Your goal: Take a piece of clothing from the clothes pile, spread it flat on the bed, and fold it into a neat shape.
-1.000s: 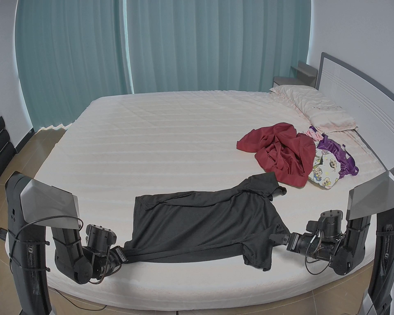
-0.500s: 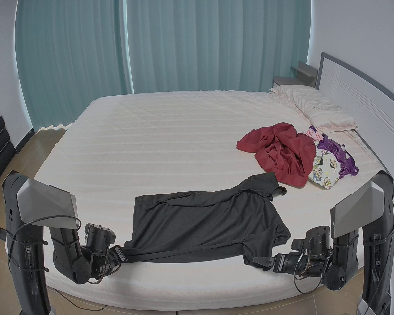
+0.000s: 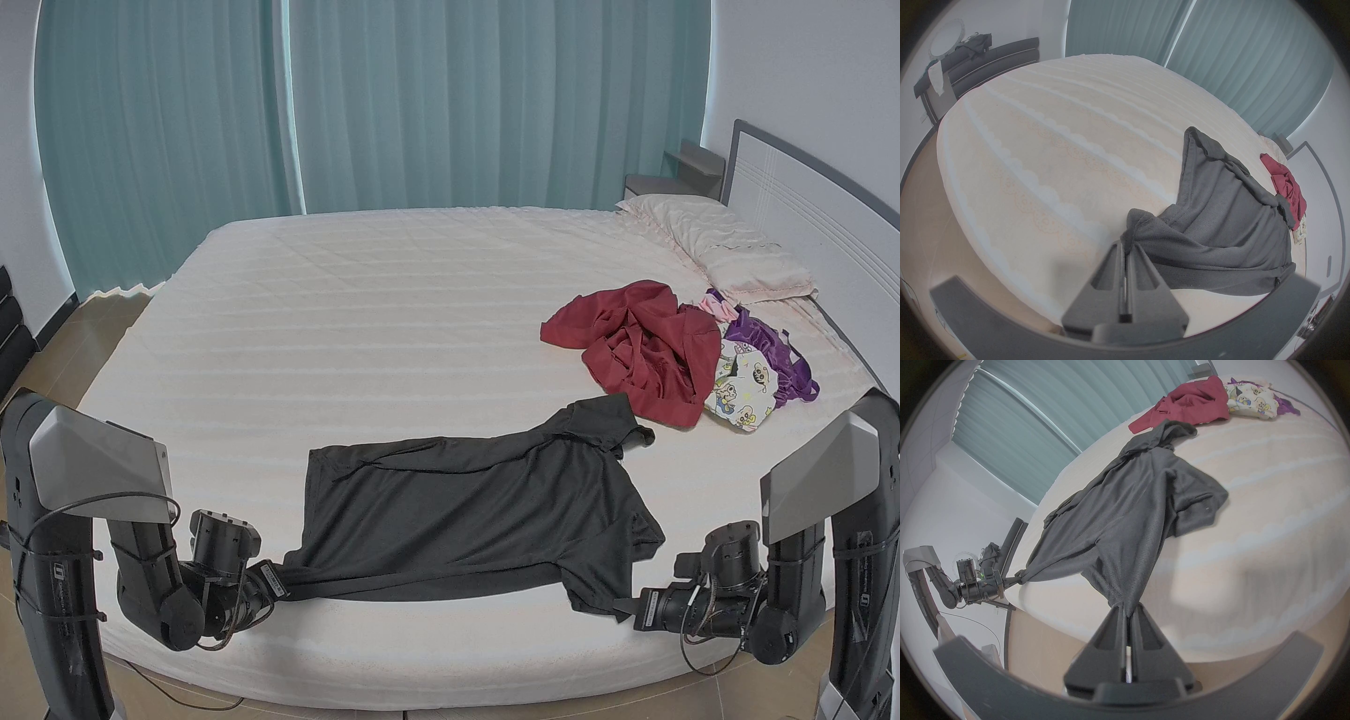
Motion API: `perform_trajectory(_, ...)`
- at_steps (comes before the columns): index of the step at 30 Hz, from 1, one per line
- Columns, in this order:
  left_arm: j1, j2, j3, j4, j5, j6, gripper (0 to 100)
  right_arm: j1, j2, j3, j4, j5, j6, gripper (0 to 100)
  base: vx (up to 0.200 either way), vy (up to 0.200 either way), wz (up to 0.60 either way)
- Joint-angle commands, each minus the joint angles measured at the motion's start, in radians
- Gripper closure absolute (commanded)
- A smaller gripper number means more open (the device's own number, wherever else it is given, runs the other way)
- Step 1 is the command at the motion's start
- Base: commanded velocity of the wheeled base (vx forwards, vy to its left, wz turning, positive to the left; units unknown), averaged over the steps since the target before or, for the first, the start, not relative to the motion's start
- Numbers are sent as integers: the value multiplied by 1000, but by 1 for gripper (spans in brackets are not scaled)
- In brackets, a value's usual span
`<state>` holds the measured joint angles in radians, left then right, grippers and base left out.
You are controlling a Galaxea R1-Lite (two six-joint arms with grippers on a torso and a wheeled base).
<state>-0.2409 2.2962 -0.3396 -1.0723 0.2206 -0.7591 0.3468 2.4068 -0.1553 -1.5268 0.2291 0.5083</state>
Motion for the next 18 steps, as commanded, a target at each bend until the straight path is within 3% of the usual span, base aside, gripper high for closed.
perform_trajectory(1,-5,-53,36,-1,-1,12,100,-57,-107,88,17,-1,-59,100,0,0,0)
perform_trajectory(2,-3,-72,40,-1,-3,23,100,-89,-115,125,25,2,-145,100,0,0,0)
perform_trajectory(5,-3,-93,77,2,-4,55,100,-111,-107,155,50,9,-248,100,0,0,0)
perform_trajectory(10,-6,-113,146,-1,-9,161,100,-112,-161,155,188,6,-310,100,0,0,0)
perform_trajectory(18,-58,-49,189,2,-7,187,100,-104,-155,155,266,-7,-363,100,0,0,0)
